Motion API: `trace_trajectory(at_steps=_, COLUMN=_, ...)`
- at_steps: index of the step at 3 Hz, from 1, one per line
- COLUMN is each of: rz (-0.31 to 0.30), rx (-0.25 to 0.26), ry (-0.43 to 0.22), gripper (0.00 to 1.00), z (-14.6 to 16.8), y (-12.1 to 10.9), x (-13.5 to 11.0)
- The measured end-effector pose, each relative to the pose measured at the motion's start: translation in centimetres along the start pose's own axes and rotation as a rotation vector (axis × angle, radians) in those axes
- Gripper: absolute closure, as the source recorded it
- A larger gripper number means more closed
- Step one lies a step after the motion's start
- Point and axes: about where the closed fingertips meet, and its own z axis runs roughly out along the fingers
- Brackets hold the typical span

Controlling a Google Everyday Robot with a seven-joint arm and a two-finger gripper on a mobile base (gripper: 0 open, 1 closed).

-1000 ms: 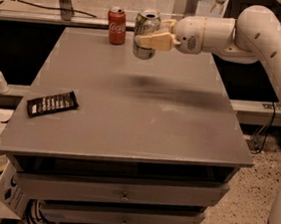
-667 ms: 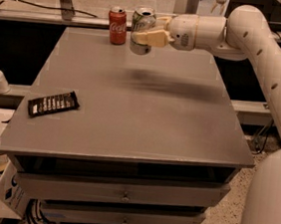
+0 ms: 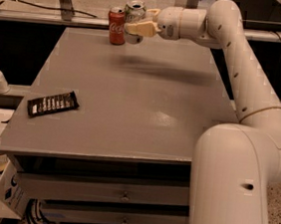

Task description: Move 7up can near coke can

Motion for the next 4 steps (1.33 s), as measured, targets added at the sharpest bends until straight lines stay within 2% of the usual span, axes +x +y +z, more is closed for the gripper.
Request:
trace_trajectory(at_steps=1, rz=-0.026, rx=0.034, ry=0.030, gripper=1.00, z=1.4, y=-2.1, x=0.7)
trace_trajectory(at_steps=2, rz=-0.061, rx=0.109, ry=0.073, gripper=1.00, z=1.8, y=-4.5, x=1.2)
trace_trajectory(at_steps=3, rz=-0.084, rx=0.172, ry=0.109, gripper=1.00, z=2.5, y=-6.1, x=1.6)
trace_trajectory(at_steps=4, rz=-0.097, rx=0.212, ry=0.151, gripper=1.00, z=2.6, y=-7.1, x=2.7)
